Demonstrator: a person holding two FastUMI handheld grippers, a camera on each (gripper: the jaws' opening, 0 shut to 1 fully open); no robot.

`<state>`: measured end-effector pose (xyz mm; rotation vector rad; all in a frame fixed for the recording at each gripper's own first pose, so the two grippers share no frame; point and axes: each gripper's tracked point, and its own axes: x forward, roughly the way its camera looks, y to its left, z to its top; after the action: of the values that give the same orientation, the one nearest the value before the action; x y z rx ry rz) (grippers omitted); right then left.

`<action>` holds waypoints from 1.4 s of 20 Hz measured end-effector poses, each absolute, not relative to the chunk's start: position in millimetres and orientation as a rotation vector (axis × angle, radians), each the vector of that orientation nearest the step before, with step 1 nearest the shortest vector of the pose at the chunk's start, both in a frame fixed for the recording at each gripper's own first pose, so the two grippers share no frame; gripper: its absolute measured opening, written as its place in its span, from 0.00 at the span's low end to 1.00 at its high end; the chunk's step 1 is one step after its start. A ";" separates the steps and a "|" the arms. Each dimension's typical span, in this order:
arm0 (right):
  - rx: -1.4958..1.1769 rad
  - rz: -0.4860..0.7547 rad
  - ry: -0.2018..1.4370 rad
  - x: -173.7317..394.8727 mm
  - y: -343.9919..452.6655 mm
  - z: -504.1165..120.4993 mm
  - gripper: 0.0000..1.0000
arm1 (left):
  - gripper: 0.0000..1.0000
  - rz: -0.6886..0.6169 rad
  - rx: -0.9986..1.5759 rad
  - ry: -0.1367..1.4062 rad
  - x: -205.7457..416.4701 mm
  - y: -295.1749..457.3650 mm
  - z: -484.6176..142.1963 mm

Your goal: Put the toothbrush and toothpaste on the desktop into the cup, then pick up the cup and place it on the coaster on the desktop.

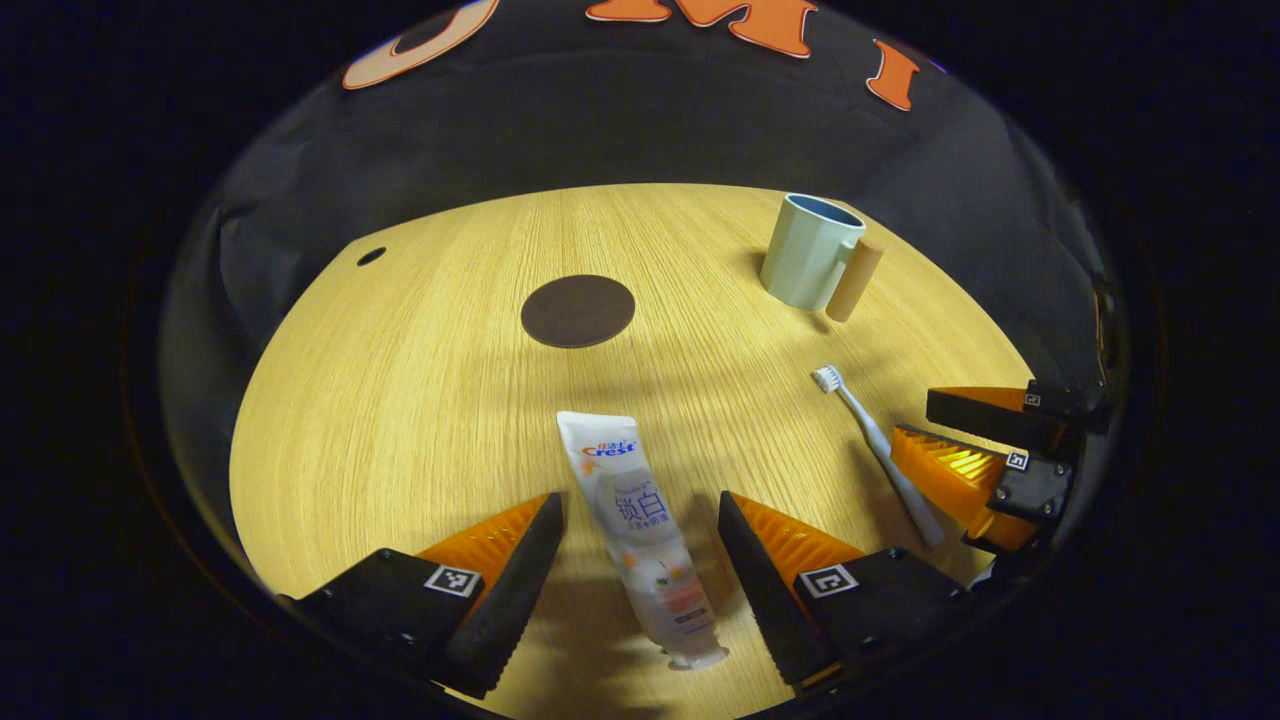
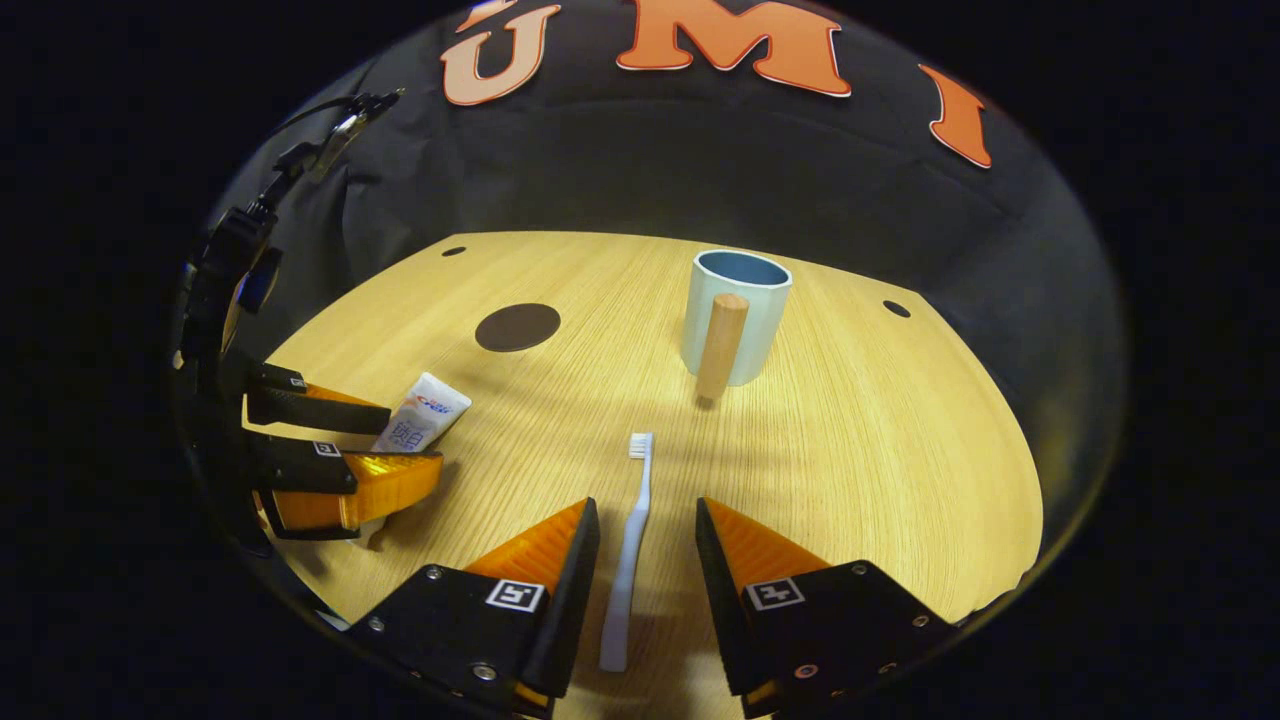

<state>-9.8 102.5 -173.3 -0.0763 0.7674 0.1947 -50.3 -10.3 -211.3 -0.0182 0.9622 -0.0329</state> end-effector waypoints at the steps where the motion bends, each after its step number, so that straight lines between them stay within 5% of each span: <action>1: -0.075 0.200 0.778 -10.3 104.6 -174.0 0.55 | 0.99 -0.029 -0.027 0.974 -51.1 -9.2 -213.3; 6: -0.125 0.159 0.870 -11.0 101.6 -198.7 0.30 | 0.86 -0.010 -0.027 0.997 -48.4 -4.6 -214.6; 9: -0.125 0.155 0.890 -10.0 104.8 -199.7 0.19 | 0.87 -0.011 -0.018 1.003 -48.7 -6.8 -213.8; 13: -0.118 0.164 0.887 -11.2 109.2 -194.8 0.09 | 0.58 0.004 -0.041 1.011 -50.5 -10.1 -213.6; 24: -0.025 0.181 0.779 4.7 101.0 -177.2 0.05 | 0.32 -0.002 -0.066 0.972 -49.2 -14.0 -209.3; 28: 0.002 0.174 0.682 13.8 88.1 -139.8 0.04 | 0.35 -0.007 -0.076 0.955 -47.4 -13.7 -207.8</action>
<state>13.8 88.1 -139.8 0.0021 0.6823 0.1738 -47.4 -13.7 -207.8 -0.0760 0.9548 -0.0070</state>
